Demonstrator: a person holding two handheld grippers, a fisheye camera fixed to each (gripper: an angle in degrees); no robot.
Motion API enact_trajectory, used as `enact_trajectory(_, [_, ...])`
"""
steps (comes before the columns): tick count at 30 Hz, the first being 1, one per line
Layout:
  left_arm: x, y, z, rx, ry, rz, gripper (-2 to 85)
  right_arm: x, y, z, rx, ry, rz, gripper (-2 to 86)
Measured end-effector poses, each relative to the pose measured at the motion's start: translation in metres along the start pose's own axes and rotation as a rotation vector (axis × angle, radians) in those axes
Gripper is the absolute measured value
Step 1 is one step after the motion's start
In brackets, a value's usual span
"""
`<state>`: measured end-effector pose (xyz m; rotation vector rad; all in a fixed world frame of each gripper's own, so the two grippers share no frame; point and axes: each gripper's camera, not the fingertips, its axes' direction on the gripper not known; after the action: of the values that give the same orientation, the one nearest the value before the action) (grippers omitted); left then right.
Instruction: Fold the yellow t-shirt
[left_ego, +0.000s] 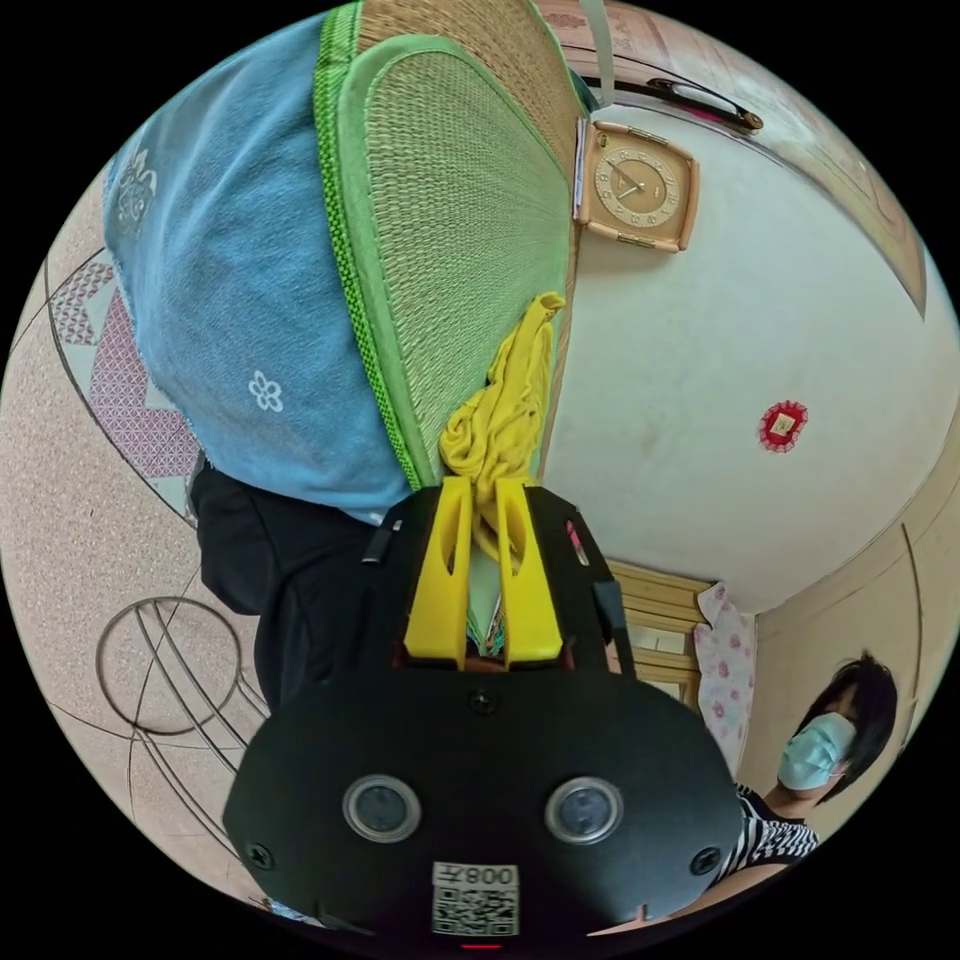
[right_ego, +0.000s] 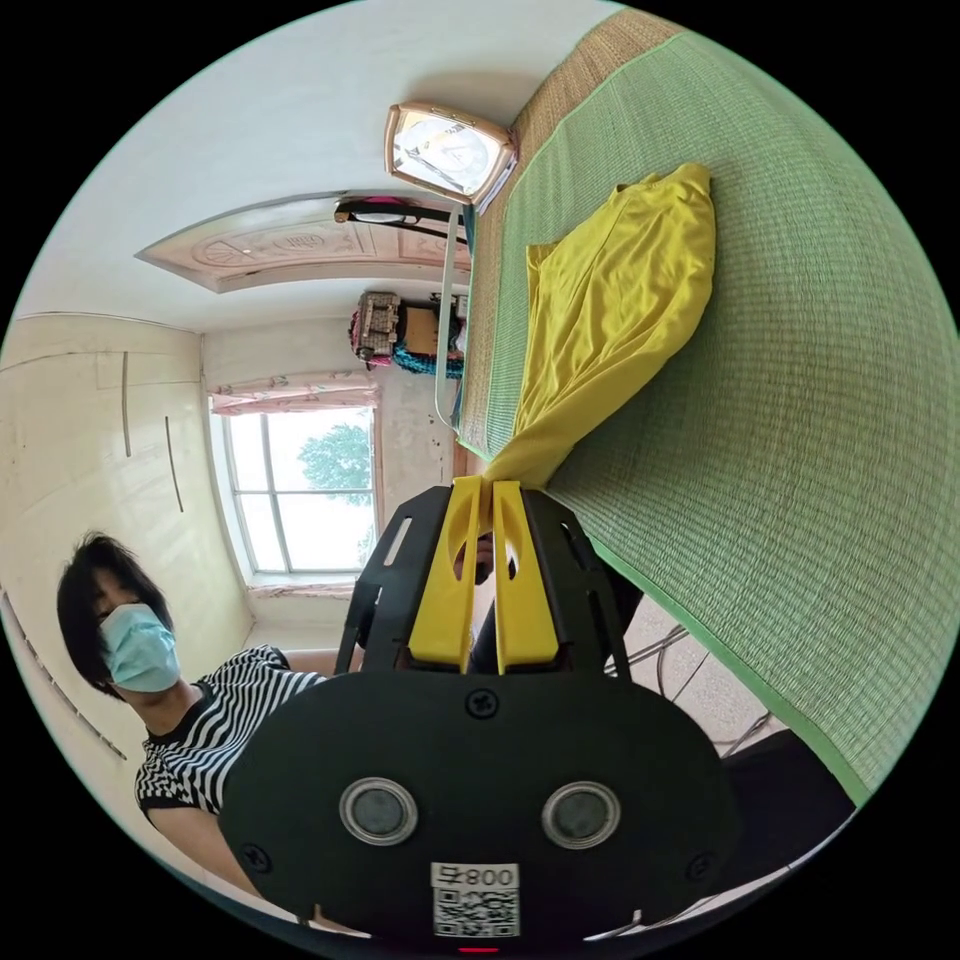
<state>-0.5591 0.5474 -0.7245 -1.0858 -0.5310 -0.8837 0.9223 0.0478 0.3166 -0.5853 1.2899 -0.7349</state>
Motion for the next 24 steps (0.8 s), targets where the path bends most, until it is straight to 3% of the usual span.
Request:
enact_trajectory(16, [0.063,0.093,0.056,-0.088,0.051,0.119,3.0,0.018,0.148,-0.103,0.003,0.017,0.106,1.8])
enact_trajectory(24, [0.124,0.157,0.101,-0.152,0.119,0.277,3.0,-0.004,0.253,-0.179,0.043,-0.063,0.019,1.7])
